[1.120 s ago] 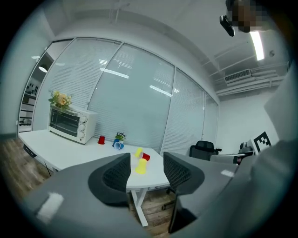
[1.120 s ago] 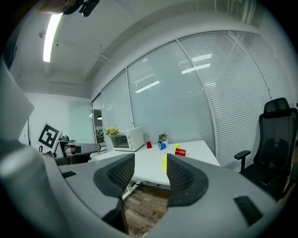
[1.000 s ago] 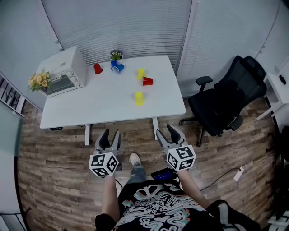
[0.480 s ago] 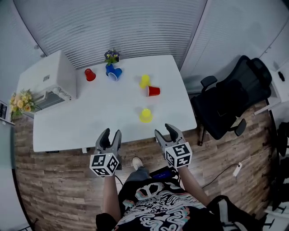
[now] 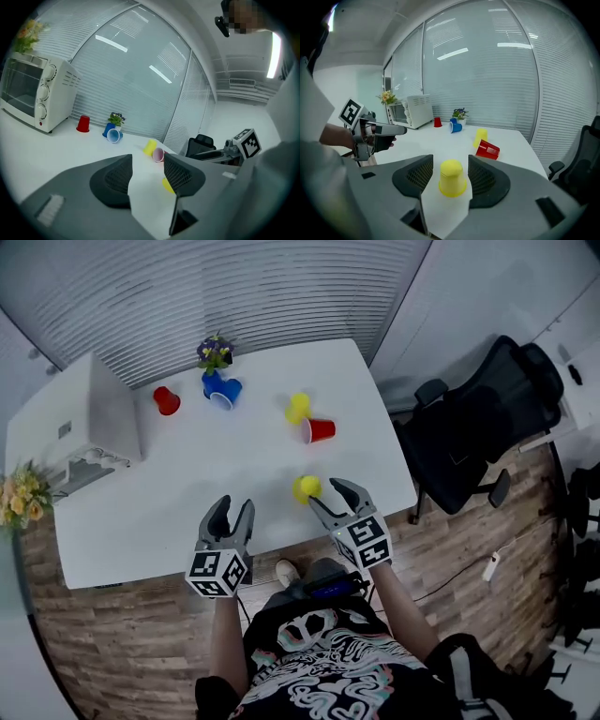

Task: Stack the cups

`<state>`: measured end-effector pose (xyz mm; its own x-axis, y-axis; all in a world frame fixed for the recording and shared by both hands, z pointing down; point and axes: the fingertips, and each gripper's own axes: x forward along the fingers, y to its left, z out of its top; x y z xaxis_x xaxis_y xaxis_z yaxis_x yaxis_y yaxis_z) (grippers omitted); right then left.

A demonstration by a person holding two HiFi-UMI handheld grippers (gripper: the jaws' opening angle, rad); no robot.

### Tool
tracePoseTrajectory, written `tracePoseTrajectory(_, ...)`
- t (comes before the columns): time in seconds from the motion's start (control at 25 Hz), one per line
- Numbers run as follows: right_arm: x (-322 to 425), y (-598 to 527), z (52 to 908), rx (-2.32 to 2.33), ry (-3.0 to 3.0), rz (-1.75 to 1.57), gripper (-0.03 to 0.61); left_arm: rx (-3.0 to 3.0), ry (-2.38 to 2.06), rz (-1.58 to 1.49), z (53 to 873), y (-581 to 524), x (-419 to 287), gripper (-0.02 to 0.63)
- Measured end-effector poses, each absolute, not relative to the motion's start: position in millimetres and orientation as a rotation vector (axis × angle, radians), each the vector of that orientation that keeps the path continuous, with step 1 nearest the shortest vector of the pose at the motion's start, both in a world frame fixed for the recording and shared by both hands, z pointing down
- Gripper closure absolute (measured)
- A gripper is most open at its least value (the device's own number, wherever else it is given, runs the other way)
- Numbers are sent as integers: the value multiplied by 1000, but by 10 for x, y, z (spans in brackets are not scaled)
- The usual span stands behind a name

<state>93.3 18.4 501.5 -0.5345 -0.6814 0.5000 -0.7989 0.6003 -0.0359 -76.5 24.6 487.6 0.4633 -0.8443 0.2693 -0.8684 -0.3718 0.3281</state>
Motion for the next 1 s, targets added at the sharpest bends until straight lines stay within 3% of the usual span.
tracePoseTrajectory(0.48,782,56,5472,1047,-2321,363,316,2279,-1414,95,4982,82,-748,417)
tracePoseTrajectory(0.64,777,70,5516,1055,-2327,333,365,2286,-1401,112,5038,23,-708,420)
tracePoseTrajectory(1.0,731,-80,5380,1100,-2373,317,370,2273,-1398,159,5170,-60,-662,428)
